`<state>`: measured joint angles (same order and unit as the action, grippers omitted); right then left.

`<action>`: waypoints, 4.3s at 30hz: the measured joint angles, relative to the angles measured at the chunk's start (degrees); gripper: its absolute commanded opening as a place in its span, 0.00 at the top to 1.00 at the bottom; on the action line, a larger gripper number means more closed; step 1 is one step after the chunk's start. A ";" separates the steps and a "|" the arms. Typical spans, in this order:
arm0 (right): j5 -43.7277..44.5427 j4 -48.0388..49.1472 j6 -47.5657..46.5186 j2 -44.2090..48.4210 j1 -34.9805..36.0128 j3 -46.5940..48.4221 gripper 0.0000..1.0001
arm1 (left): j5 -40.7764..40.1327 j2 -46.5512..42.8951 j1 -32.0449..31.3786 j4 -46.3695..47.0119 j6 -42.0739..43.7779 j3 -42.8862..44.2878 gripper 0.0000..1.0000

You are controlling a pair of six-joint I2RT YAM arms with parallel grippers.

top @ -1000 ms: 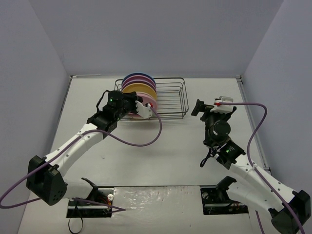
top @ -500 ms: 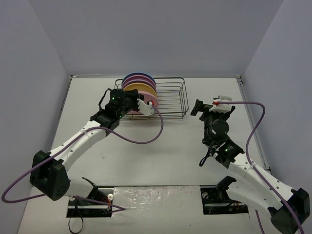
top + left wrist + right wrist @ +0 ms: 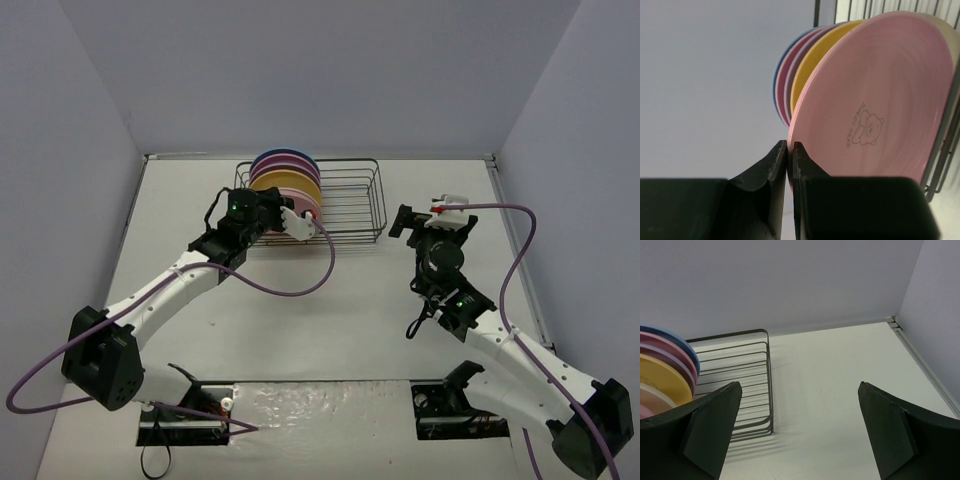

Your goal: Load the plates into the dish rack

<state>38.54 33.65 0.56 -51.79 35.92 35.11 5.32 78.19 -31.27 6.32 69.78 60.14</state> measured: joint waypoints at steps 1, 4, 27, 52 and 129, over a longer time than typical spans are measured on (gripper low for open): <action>-0.01 0.00 -0.01 0.00 0.00 0.00 0.00 | -0.09 -0.19 -0.21 0.27 0.08 -0.96 1.00; -0.07 0.00 -0.01 -0.20 -0.24 0.00 0.00 | -0.57 -0.13 -0.71 1.45 0.71 -3.17 1.00; -0.39 0.00 -0.03 -1.29 -0.74 0.00 0.00 | -1.53 4.42 -2.12 -0.88 -2.39 1.22 0.44; -0.44 -0.09 0.10 2.07 -1.40 0.00 0.00 | 2.16 4.47 -2.06 -14.69 -8.24 12.56 0.07; 9.52 -21.77 16.23 -1.82 -10.35 8.10 0.00 | -12.98 4.84 40.78 -30.88 -98.54 20.12 0.03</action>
<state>48.07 11.88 16.79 -53.61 25.57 43.22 -7.66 83.03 9.51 -24.56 -28.76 80.26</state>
